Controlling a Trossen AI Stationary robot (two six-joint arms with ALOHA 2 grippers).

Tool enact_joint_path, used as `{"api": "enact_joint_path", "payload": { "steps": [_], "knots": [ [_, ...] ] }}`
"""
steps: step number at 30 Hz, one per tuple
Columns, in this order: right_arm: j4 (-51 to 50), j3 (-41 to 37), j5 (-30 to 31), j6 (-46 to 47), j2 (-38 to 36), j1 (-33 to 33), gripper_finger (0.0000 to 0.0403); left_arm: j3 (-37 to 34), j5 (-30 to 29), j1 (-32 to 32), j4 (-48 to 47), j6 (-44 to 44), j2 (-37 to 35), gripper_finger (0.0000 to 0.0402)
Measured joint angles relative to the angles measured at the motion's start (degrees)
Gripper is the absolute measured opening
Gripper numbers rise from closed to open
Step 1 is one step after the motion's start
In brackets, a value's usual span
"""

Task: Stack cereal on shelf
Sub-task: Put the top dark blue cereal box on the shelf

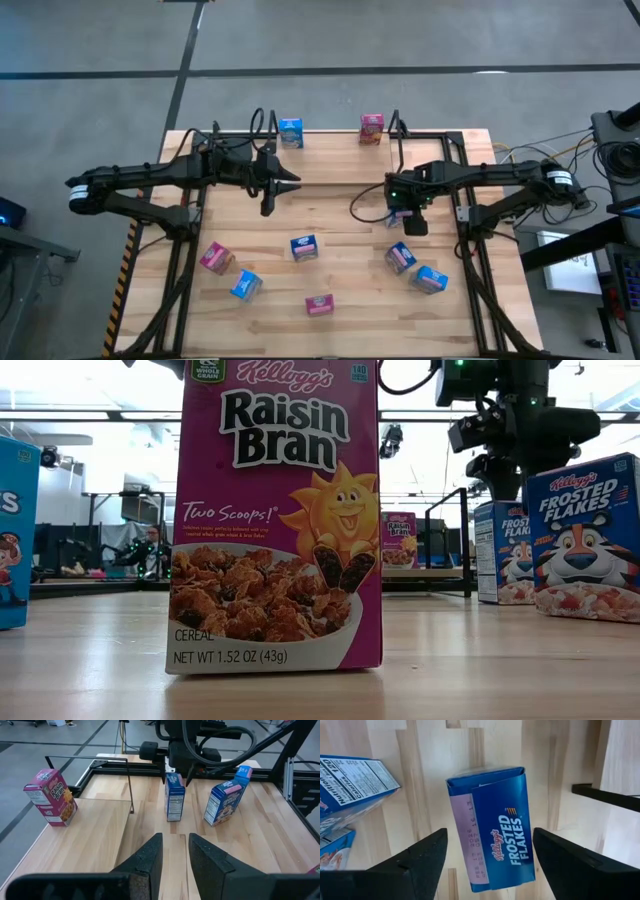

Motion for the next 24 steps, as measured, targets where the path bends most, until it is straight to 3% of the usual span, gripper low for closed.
{"api": "enact_joint_path", "payload": {
  "steps": [12, 24],
  "knots": [
    [0.0, 0.1, -0.1, 0.7, 0.0, 0.0, 0.0208, 0.0, 0.0, 0.0, -0.3, 0.2, 0.0, 0.0077],
    [-2.2, 2.5, -0.3, 2.7, -0.2, 0.0, 0.0196, 0.0, 0.0, 0.0, -0.4, 0.1, 0.0, 0.0077]
  ]
}}
